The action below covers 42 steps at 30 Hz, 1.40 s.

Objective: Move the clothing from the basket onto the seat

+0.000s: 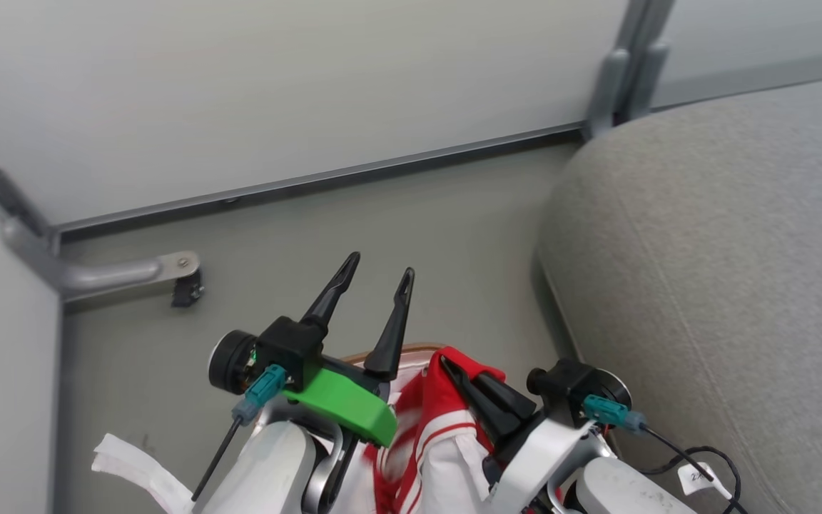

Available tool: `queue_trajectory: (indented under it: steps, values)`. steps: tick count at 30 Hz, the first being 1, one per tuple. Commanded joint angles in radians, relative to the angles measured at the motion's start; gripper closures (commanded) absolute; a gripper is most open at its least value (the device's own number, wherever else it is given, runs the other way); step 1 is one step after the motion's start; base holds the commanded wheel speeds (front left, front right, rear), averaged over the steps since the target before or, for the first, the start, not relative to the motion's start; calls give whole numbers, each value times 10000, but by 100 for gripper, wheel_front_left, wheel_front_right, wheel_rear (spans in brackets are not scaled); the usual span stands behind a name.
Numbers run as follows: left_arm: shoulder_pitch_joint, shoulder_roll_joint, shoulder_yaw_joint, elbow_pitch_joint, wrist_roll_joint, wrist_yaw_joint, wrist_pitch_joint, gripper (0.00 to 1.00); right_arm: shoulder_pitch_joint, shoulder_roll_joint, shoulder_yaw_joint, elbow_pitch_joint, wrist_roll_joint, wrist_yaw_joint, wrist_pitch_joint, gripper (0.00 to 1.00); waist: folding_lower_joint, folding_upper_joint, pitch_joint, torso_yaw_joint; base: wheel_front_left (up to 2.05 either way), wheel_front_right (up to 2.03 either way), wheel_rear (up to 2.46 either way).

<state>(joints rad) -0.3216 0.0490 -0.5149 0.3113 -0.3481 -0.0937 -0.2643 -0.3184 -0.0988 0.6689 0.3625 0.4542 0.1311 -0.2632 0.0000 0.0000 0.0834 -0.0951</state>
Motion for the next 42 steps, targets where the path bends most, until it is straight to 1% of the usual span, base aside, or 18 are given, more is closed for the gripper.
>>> queue_trajectory:
  steps: [1,4,8,16,21,26,30,34,35,38,39,42]
  values:
    - [197,27,148,75,191,-56,-1,0,168,-39,-67,-152,-57,-7,-23,100,0,0,-3,-1264,0,0,0]
    - [359,26,391,113,336,-156,-1,0,428,-125,-169,-378,-75,-7,-22,100,0,0,7,-2025,0,0,0]
    - [547,32,654,161,538,-235,-1,0,661,-216,-296,-649,-156,-7,-23,100,0,0,43,-2874,0,0,0]
    - [872,36,1040,210,773,-325,-1,0,905,-232,-704,-1017,-337,-7,-23,100,0,0,115,-4154,0,0,0]
    - [550,38,908,275,775,-359,-1,0,818,-293,-1510,-1475,-640,-7,-23,100,0,0,398,-4328,0,0,0]
    - [381,38,693,307,848,-378,-1,0,278,-695,-2112,-2057,-1106,-8,-23,100,0,0,670,-4463,0,0,0]
    - [178,39,415,382,917,-381,-1,0,-655,-1326,-2637,-2525,-1495,-8,-23,100,0,0,1071,-4515,0,0,0]
    - [-8,98,271,314,924,-383,-1,0,-2004,-2222,-2872,-2618,-1804,-8,-23,100,0,0,1589,-4529,0,0,0]
    - [-103,137,232,265,959,-383,-1,0,-2541,-2555,-2891,-2538,-1893,-8,-23,100,0,0,1777,-4528,0,0,0]
    - [-269,245,118,122,1053,-384,-1,0,-3657,-3089,-2974,-2300,-2042,-8,-22,100,0,0,2250,-4539,0,0,0]
    - [-383,313,80,20,1112,-384,-1,0,-4262,-3304,-3037,-2156,-2118,-8,-23,100,0,0,2520,-4541,0,0,0]
    - [-631,467,-66,-160,1239,-385,-1,0,-5481,-3585,-3098,-1715,-2266,-8,-20,100,0,0,3095,-4536,0,0,0]
